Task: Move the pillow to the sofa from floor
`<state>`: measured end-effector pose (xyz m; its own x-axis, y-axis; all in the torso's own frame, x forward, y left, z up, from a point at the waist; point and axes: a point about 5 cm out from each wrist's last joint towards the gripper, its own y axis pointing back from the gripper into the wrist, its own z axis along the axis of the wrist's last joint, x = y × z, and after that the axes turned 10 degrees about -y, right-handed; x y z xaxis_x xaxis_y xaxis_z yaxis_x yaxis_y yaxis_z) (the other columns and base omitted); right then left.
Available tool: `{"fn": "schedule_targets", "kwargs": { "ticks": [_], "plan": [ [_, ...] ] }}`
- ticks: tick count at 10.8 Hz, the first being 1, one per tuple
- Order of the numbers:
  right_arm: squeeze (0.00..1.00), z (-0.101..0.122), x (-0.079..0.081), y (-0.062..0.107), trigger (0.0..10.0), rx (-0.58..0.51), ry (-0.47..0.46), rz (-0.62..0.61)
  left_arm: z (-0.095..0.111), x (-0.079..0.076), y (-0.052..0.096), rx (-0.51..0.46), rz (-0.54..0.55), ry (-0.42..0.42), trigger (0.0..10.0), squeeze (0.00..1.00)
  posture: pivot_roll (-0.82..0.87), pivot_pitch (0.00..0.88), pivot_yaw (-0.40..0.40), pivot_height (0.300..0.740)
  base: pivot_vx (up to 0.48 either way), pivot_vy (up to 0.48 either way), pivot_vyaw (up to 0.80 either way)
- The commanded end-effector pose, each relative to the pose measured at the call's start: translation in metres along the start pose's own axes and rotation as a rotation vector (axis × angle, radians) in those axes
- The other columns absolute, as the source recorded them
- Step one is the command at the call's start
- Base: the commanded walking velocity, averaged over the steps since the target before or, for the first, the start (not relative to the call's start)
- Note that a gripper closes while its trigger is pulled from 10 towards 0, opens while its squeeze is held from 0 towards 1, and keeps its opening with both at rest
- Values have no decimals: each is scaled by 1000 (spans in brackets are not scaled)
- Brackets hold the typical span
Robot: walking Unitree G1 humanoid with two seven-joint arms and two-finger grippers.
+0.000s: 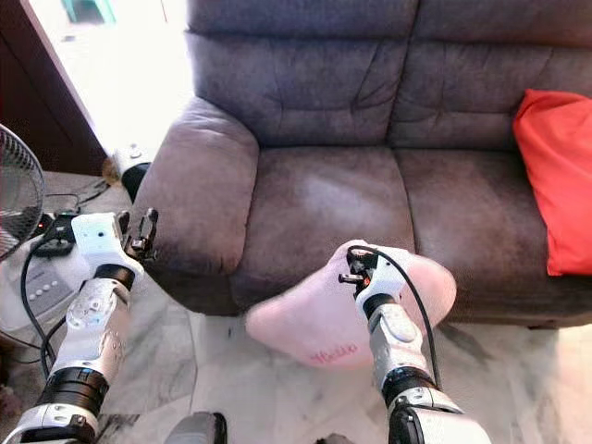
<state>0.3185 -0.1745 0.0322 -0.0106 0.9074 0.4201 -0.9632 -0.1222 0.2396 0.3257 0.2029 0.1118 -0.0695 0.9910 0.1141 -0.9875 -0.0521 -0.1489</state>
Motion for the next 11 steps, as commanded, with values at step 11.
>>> {"fn": "schedule_targets", "kwargs": {
  "ticks": [11],
  "plan": [
    [0,109,72,-20,10000,-376,47,319,-15,-18,8,93,-75,49,10000,0,74,23,-36,740,0,0,0]
  ]
}}
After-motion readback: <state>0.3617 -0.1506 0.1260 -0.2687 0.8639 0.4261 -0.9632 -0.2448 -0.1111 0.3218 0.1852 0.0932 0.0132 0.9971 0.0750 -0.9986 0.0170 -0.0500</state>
